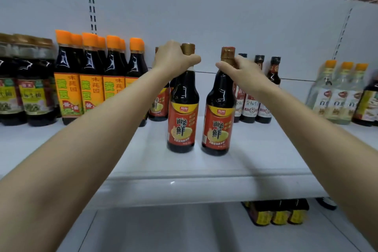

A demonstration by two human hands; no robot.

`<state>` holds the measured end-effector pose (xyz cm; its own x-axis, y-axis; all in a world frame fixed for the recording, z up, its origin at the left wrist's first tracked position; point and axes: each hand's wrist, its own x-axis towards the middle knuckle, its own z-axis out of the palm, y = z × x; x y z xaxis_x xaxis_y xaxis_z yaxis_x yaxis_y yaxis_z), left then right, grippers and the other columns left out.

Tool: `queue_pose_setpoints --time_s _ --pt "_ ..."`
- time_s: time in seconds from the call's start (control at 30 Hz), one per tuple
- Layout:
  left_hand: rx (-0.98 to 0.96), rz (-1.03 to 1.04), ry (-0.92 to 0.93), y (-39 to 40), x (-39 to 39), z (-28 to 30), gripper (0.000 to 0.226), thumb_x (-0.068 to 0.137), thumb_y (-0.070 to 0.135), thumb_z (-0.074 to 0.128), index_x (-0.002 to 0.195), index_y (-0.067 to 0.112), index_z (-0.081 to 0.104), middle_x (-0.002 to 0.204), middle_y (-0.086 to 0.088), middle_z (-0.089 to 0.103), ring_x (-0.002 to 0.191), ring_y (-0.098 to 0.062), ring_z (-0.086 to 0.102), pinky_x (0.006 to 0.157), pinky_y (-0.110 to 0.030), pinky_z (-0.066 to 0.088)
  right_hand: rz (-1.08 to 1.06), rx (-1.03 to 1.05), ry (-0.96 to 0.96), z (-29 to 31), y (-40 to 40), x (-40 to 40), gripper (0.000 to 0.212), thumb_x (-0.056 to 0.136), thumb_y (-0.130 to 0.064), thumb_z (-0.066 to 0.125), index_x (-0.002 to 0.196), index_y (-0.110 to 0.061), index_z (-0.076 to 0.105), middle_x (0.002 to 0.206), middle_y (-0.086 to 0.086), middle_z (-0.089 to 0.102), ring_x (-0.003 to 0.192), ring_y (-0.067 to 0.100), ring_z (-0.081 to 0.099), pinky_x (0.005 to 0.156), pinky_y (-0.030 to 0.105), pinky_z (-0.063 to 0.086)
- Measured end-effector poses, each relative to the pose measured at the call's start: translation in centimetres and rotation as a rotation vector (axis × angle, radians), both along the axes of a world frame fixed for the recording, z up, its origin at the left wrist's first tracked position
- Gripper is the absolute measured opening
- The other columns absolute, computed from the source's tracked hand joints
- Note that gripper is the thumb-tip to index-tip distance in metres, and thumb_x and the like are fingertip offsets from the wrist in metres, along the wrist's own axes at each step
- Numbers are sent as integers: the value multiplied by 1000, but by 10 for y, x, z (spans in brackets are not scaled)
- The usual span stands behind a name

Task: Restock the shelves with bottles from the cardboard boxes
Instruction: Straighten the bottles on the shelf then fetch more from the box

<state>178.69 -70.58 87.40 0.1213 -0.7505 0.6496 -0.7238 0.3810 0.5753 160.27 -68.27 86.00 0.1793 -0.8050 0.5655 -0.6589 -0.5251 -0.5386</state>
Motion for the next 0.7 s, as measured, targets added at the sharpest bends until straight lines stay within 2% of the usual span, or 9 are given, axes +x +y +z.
queue_pose_setpoints --time_s 0.07,0.13,0.23,0.33,0.4,0.47,0.57,0.63,0.7 --pt "-74 72 -64 4 -3 -9 31 82 40 58 67 14 51 64 0 50 63 -20 51 54 -26 36 -59 -65 72 -8 1 2 38 98 -51 40 102 -16 54 93 0 60 91 20 57 77 34 45" --pt "-91 162 -161 12 -6 -22 43 91 51 46 71 13 53 69 -4 53 68 -24 54 58 -29 42 -139 -90 132 -20 3 3 48 98 -55 32 108 -12 51 98 7 61 92 27 59 82 44 49" --pt "-40 309 -303 25 -4 -50 59 92 65 30 91 12 55 83 -8 60 77 -27 58 67 -35 50 -247 -90 245 -46 9 -3 56 98 -58 25 123 -11 41 114 11 58 99 33 58 83 49 48" --pt "47 266 -306 39 1 -78 66 90 69 31 118 12 47 106 -9 60 88 -26 60 71 -38 53 -275 -33 353 -72 19 -15 69 92 -68 19 139 -18 25 123 10 58 106 35 58 87 50 47" --pt "180 116 -185 49 7 -91 72 89 65 40 136 11 34 123 -10 56 96 -28 61 69 -42 57 -251 64 416 -87 22 -20 80 89 -72 26 149 -23 3 129 9 58 111 33 58 91 48 47" --pt "361 -4 -90 60 9 -102 78 86 53 58 143 11 24 134 -11 50 104 -30 61 65 -37 58 -173 192 393 -100 26 -20 99 84 -72 44 150 -24 -12 138 5 53 116 29 57 95 47 46" --pt "554 -41 -59 72 6 -121 89 79 35 74 145 11 20 137 -9 48 115 -28 55 82 -36 54 -56 308 272 -111 28 -17 105 81 -54 66 148 -21 -7 136 6 53 116 27 56 99 48 45" --pt "517 -15 -40 76 3 -130 82 77 30 77 142 11 30 136 -7 51 119 -25 52 98 -39 47 -53 330 251 -116 27 -15 98 82 -46 69 146 -17 0 136 9 52 118 28 55 100 48 44" --pt "471 14 -14 77 1 -135 73 78 26 77 137 10 37 134 -8 53 120 -25 51 102 -41 44 -58 339 232 -120 26 -14 87 85 -43 68 142 -14 9 136 10 52 118 30 55 99 49 44"
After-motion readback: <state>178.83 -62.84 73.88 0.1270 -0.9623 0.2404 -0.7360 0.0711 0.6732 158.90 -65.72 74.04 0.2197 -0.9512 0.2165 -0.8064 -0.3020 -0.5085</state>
